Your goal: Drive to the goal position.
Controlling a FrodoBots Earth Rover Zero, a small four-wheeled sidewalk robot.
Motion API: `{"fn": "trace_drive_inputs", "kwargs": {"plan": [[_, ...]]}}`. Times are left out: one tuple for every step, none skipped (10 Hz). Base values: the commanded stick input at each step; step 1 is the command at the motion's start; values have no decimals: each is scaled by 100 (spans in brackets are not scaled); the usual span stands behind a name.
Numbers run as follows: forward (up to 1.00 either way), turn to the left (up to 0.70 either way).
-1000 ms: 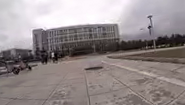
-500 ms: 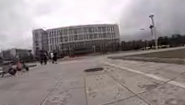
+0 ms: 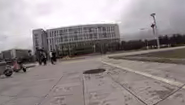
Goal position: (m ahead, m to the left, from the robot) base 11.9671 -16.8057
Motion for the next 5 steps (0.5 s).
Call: {"fn": "trace_drive_inputs", "kwargs": {"plan": [[70, 1], [70, 1], [70, 1], [70, 1], [70, 1]]}}
